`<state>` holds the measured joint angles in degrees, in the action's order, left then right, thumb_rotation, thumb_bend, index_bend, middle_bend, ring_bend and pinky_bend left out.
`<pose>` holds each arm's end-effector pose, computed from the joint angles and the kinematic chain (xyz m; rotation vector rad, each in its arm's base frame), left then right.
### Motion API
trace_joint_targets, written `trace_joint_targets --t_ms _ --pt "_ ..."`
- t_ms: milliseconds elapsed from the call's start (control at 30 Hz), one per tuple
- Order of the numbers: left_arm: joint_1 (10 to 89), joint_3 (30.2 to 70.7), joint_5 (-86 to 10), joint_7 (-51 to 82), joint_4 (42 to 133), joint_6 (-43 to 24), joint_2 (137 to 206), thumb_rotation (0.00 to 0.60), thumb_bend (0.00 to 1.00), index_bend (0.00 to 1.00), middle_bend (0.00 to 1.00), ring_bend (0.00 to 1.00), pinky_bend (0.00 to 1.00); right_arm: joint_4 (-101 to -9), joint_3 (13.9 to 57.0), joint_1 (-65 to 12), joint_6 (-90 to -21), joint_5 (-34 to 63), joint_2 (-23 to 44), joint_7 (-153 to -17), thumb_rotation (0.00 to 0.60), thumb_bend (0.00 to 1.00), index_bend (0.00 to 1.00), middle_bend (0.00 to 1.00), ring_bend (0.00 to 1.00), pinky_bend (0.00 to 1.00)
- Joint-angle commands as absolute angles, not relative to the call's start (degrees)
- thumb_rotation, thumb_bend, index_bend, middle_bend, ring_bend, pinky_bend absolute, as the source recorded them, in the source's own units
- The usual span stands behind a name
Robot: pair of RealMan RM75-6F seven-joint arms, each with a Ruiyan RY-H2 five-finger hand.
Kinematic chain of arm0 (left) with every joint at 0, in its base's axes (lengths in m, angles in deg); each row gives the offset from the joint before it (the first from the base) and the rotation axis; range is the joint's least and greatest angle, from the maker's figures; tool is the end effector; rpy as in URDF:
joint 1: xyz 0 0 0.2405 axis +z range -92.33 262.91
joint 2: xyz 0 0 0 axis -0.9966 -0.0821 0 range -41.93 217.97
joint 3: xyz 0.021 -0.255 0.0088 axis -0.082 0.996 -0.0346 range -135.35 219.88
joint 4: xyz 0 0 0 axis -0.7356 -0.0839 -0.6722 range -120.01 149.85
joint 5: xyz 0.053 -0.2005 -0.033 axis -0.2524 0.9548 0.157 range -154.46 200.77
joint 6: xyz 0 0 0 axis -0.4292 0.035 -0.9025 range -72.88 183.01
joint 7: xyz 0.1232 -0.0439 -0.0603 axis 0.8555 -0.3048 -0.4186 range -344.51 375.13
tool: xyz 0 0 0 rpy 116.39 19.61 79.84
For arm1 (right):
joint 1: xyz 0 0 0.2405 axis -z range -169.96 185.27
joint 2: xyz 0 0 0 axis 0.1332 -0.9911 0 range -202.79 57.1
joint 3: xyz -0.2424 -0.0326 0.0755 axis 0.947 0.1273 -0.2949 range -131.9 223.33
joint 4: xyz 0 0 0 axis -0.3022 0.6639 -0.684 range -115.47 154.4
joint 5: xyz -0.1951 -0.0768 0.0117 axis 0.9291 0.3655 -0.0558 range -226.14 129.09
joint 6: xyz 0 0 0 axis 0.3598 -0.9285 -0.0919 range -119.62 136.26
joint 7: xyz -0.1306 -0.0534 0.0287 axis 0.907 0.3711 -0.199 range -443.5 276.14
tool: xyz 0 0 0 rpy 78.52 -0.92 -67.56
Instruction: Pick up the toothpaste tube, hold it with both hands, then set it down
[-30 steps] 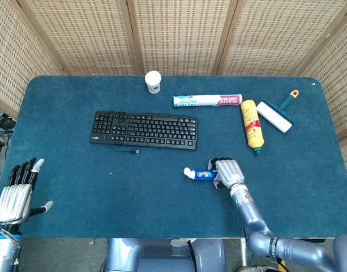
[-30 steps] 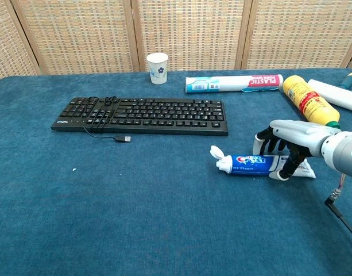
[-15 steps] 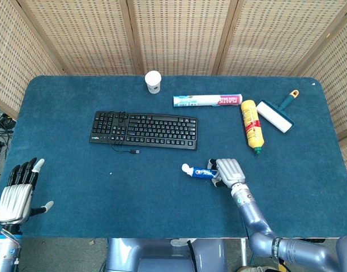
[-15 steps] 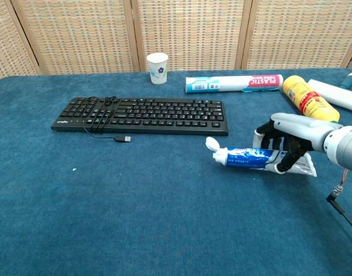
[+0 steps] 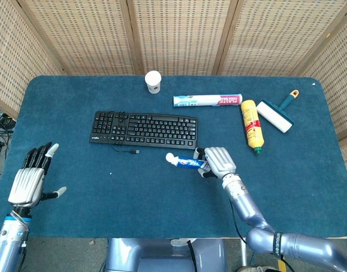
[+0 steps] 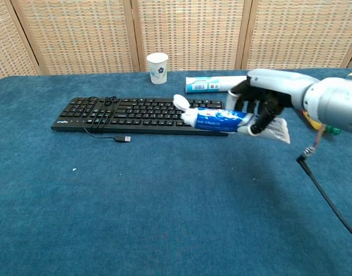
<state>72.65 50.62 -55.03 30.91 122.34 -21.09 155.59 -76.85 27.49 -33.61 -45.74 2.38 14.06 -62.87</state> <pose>-0.2339 0.2272 0.1179 -1.4577 -0.9797 -0.9650 -0.1144 -0.3399 -0.0005 1.7138 -1.2684 1.0462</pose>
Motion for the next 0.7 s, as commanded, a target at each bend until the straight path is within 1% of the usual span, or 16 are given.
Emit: trace_joint_targets --t_ms 33,67,133,167,200,233,300,433,567,700 --pt "68.3 54.0 -55.4 25.8 120.3 -17.3 155.9 0.482 0.0 0.0 0.0 0.0 0.0 -78.9 25.1 -37.6 -46.1 -2.5 14.4 -58.5 0.6 0.77 0.72 0.66 0.57 0.56" --pt "67.5 54.6 -55.7 24.8 119.7 -16.9 156.2 0.426 0.0 0.0 0.0 0.0 0.0 -79.1 24.7 -38.4 -46.2 -3.5 14.7 -57.9 0.6 0.77 0.72 0.67 0.57 0.56" --pt "65.4 56.6 -56.1 20.2 118.7 -16.0 157.8 0.264 0.0 0.0 0.0 0.0 0.0 -79.2 23.7 -40.6 -46.2 -6.6 15.7 -56.1 0.6 0.77 0.72 0.67 0.57 0.56" --pt "64.6 57.4 -55.9 17.8 118.4 -15.6 158.5 0.225 0.0 0.0 0.0 0.0 0.0 -79.1 23.4 -41.5 -46.2 -7.8 16.1 -55.3 0.6 0.77 0.72 0.67 0.57 0.56" --pt "63.6 58.4 -55.5 14.6 117.8 -14.9 159.4 0.17 0.0 0.0 0.0 0.0 0.0 -79.0 23.1 -42.8 -46.6 -9.5 16.6 -54.1 0.6 0.77 0.72 0.67 0.57 0.56" --pt "62.7 59.2 -55.1 12.2 117.2 -14.3 160.2 0.141 0.0 0.0 0.0 0.0 0.0 -78.9 22.7 -43.8 -47.0 -11.0 17.1 -53.2 0.6 0.77 0.72 0.67 0.57 0.56" --pt "61.2 60.5 -54.0 8.4 116.6 -13.3 161.8 0.12 0.0 0.0 0.0 0.0 0.0 -78.7 22.2 -45.6 -47.9 -13.4 18.1 -51.9 0.6 0.77 0.72 0.68 0.57 0.56" --pt "58.2 62.3 -50.9 1.7 116.5 -9.9 165.0 0.117 0.0 0.0 0.0 0.0 0.0 -78.1 21.3 -48.5 -49.2 -17.1 19.6 -50.4 0.6 0.77 0.72 0.68 0.58 0.56" --pt "55.8 62.5 -50.5 -0.2 114.1 -9.0 168.7 0.117 0.0 0.0 0.0 0.0 0.0 -77.9 20.9 -50.1 -49.9 -19.4 20.3 -50.1 0.6 0.77 0.72 0.68 0.58 0.56" --pt "53.3 62.7 -50.7 -1.0 110.1 -9.4 174.4 0.117 0.0 0.0 0.0 0.0 0.0 -77.4 20.8 -51.3 -50.3 -20.9 20.8 -50.3 0.6 0.77 0.72 0.68 0.58 0.56"
